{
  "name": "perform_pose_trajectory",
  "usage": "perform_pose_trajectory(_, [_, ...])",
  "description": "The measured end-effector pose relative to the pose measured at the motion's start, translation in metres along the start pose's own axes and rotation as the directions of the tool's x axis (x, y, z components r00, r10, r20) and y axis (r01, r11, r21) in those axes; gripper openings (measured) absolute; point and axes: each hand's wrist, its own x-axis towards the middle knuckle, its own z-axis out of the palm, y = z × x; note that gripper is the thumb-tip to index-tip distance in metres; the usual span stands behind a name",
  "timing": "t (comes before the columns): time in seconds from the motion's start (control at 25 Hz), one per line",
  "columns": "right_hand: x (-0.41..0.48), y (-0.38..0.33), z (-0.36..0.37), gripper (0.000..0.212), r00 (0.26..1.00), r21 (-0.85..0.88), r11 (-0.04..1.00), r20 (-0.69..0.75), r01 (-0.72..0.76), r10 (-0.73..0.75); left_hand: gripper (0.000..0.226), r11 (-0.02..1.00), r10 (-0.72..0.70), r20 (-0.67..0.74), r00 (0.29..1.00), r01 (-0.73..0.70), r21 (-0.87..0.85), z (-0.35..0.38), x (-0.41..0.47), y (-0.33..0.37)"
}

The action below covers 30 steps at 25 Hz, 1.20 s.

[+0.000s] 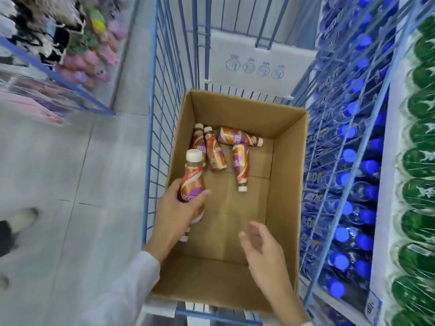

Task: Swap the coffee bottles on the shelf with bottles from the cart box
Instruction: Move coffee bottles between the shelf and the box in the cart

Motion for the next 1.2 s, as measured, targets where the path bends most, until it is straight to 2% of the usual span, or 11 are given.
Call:
perform_pose_trajectory(0.16, [0.056, -0.007, 0.037, 0.045, 0.958, -0.347, 0.899, 0.2, 0.268, -0.208, 0.061, 0.928, -0.25, -0.103, 0.963, 0.208, -0.308, -0.054, -0.076, -0.001])
perform_pose_trajectory(0.28, [0.114, -0.024, 0.083, 0.061, 0.761, -0.526, 0.558, 0.527, 0.642, -0.378, 0.067, 0.887, -0.365, -0.128, 0.922, 0.303, -0.348, -0.072, -0.102, -0.023])
perform_pose_trajectory(0.36, [0.148, -0.037, 0.111, 0.064, 0.624, -0.557, 0.281, 0.685, 0.781, -0.376, 0.069, 0.881, -0.408, -0.153, 0.9, 0.343, -0.326, -0.076, -0.107, -0.04])
perform_pose_trajectory(0.48, [0.183, -0.042, 0.131, 0.061, 0.551, -0.551, 0.088, 0.781, 0.83, -0.295, 0.066, 0.879, -0.439, -0.177, 0.881, 0.379, -0.29, -0.074, -0.112, -0.058])
perform_pose_trajectory(0.64, [0.194, -0.021, 0.129, 0.062, 0.583, -0.629, -0.031, 0.737, 0.777, -0.342, 0.073, 0.886, -0.424, -0.165, 0.891, 0.37, -0.28, -0.063, -0.115, -0.067])
perform_pose_trajectory(0.76, [0.193, 0.002, 0.119, 0.067, 0.658, -0.662, 0.107, 0.687, 0.742, -0.31, 0.066, 0.891, -0.412, -0.148, 0.899, 0.363, -0.273, -0.051, -0.117, -0.065])
perform_pose_trajectory(0.88, [0.176, 0.024, 0.091, 0.067, 0.812, -0.618, 0.569, 0.56, 0.543, -0.166, 0.061, 0.902, -0.365, -0.113, 0.924, 0.321, -0.288, -0.045, -0.121, -0.053])
perform_pose_trajectory(0.96, [0.142, 0.032, 0.063, 0.07, 0.88, -0.399, 0.871, 0.469, 0.287, -0.075, 0.054, 0.91, -0.326, -0.102, 0.94, 0.283, -0.304, -0.045, -0.127, -0.038])
perform_pose_trajectory(1.0, [0.12, 0.033, 0.048, 0.07, 0.899, -0.244, 0.953, 0.435, 0.178, -0.056, 0.053, 0.916, -0.304, -0.1, 0.947, 0.261, -0.306, -0.047, -0.132, -0.03])
perform_pose_trajectory(1.08, [0.07, 0.031, 0.021, 0.076, 0.924, 0.043, 0.998, 0.379, 0.041, -0.054, 0.054, 0.93, -0.248, -0.092, 0.964, 0.21, -0.302, -0.048, -0.145, -0.011])
perform_pose_trajectory(1.2, [0.0, 0.013, -0.014, 0.077, 0.945, 0.314, 0.949, 0.312, -0.003, -0.1, 0.053, 0.949, -0.151, -0.076, 0.986, 0.123, -0.29, -0.048, -0.17, 0.021])
